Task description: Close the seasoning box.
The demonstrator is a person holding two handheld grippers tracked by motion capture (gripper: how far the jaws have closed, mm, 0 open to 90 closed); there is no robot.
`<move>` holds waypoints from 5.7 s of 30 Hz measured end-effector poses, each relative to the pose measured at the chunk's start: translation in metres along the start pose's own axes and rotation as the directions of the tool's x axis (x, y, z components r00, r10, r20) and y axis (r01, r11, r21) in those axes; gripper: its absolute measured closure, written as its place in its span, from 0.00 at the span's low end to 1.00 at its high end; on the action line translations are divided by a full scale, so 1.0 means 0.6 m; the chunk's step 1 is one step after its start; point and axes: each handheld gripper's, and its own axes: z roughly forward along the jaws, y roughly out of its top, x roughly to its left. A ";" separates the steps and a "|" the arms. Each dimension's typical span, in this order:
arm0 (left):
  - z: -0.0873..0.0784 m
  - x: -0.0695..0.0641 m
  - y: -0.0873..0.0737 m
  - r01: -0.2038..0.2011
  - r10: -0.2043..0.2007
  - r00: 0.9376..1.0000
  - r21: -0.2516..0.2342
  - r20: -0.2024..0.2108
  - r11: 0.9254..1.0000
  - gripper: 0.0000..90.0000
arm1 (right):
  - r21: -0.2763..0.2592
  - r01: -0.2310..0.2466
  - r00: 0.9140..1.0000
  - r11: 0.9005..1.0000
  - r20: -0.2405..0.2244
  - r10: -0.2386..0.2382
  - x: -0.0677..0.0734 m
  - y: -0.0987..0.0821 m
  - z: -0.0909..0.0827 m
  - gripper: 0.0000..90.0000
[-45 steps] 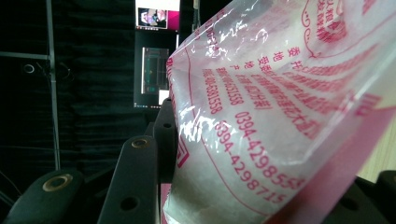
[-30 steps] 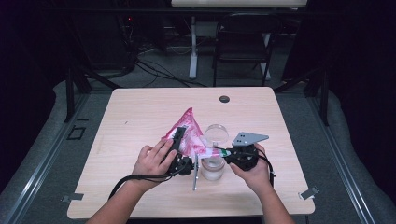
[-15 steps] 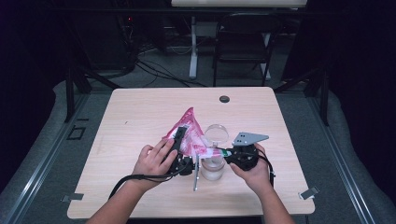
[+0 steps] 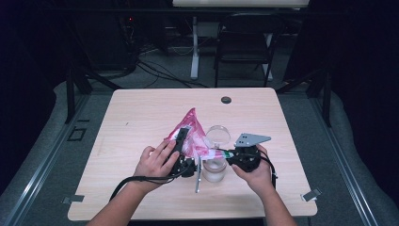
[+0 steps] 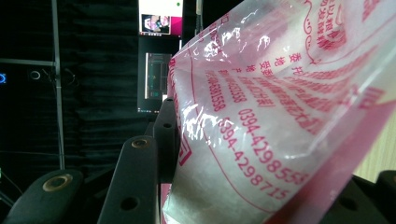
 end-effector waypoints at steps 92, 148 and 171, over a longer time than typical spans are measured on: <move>-0.002 0.023 0.015 -0.084 0.084 0.995 -0.008 0.048 0.996 0.69 | -0.008 -0.010 1.000 1.000 0.005 0.010 -0.002 -0.002 -0.001 1.00; 0.002 0.028 0.021 -0.118 0.119 0.989 -0.008 0.085 0.993 0.69 | 0.038 -0.013 1.000 0.999 0.004 0.012 -0.009 -0.008 0.003 1.00; 0.002 0.032 0.025 -0.133 0.134 0.987 -0.014 0.089 0.991 0.70 | 0.049 -0.020 1.000 0.999 0.001 0.020 -0.011 -0.010 0.006 1.00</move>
